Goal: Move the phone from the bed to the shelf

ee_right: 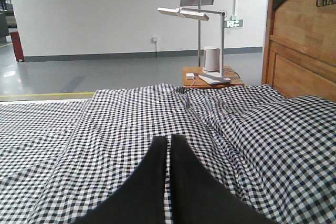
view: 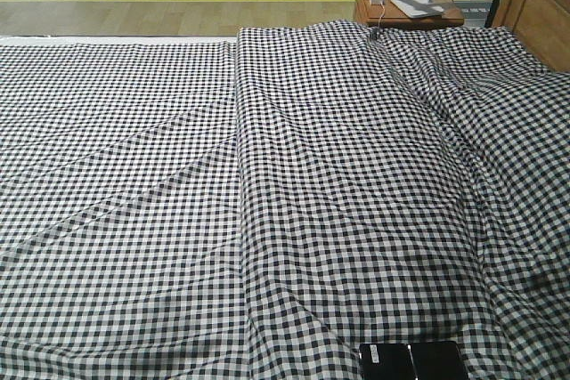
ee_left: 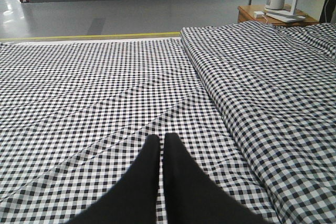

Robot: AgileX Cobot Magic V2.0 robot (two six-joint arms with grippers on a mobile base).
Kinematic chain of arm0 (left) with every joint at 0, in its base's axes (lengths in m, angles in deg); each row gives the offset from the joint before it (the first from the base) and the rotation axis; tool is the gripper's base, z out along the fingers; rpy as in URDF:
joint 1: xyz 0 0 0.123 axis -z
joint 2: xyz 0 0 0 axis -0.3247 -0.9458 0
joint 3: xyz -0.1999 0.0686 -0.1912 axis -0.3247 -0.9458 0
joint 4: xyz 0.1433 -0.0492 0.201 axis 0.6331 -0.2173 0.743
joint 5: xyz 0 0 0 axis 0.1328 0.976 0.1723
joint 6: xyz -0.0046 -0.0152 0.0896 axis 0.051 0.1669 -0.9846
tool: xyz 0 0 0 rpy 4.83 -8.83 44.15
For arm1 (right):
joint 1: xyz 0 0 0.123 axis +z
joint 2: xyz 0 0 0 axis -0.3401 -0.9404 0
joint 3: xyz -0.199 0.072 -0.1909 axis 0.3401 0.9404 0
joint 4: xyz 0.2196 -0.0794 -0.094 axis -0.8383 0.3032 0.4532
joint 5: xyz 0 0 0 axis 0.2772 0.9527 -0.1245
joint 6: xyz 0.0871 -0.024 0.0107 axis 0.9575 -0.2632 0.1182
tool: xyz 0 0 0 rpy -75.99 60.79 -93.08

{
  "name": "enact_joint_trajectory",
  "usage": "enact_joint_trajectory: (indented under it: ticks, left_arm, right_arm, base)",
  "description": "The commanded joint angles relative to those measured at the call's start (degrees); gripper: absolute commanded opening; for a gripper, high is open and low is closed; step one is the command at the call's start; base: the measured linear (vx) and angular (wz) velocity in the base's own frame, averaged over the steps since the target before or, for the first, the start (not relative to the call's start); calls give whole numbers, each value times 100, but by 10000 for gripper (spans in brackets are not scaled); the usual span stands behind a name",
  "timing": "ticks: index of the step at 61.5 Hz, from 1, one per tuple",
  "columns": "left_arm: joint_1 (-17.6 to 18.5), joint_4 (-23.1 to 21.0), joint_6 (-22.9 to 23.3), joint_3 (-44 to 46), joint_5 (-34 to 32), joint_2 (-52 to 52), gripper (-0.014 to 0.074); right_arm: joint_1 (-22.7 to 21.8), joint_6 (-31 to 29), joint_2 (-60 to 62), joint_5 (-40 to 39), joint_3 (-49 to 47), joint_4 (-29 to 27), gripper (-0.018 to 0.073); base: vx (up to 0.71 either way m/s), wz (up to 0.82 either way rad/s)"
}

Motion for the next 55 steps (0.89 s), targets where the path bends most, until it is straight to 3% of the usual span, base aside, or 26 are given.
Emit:
enact_joint_trajectory:
  ticks: [1,23,41,55]
  left_arm:
    - [18,-40,22,-13,-418,30,1]
    - [18,-40,22,-13,-418,30,1]
    - [18,-40,22,-13,-418,30,1]
    - [18,-40,22,-13,-418,30,1]
  right_arm:
    - [-32,-47,45,-415,33,68,-4]
    - [-32,-42,45,-1673,-84,68,-4]
    - [-32,-289,27,-1631,-1296,68,-4]
    - [-32,-388,-634,-1123,-2524,68,-4]
  base:
    - [0,0]
    - [0,0]
    - [0,0]
    - [0,0]
